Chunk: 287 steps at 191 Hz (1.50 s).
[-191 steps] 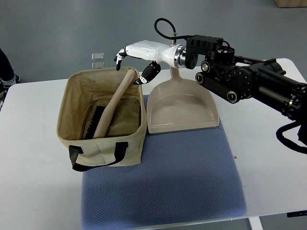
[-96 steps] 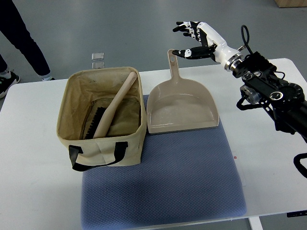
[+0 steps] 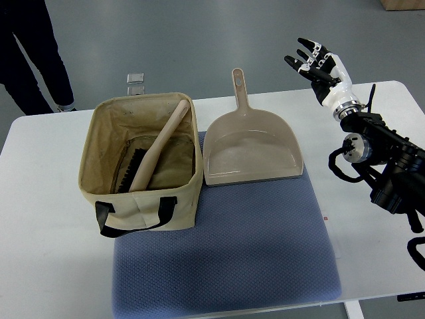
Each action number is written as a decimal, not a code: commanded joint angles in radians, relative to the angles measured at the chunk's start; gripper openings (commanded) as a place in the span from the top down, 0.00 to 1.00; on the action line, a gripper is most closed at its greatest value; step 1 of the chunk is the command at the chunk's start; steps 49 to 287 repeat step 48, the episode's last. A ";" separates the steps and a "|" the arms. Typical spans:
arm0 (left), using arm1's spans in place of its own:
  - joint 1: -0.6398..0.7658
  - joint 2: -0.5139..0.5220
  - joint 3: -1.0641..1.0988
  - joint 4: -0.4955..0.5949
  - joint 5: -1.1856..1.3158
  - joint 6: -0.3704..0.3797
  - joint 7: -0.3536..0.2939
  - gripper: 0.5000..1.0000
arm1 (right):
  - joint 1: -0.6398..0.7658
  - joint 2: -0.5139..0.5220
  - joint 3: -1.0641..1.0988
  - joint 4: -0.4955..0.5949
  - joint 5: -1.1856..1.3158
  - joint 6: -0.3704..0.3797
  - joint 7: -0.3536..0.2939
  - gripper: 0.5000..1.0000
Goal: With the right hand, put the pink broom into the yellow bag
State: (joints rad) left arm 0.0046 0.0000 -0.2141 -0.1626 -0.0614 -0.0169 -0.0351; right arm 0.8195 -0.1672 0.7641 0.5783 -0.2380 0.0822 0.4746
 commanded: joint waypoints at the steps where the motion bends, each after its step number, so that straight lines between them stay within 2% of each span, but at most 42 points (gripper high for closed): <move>1: 0.000 0.000 0.001 0.000 0.000 0.000 0.000 0.00 | -0.011 0.002 0.043 0.002 0.002 0.002 -0.001 0.14; 287: 0.000 0.000 -0.001 0.000 0.000 0.000 0.000 0.00 | -0.022 0.006 0.047 0.002 0.003 0.001 0.001 0.14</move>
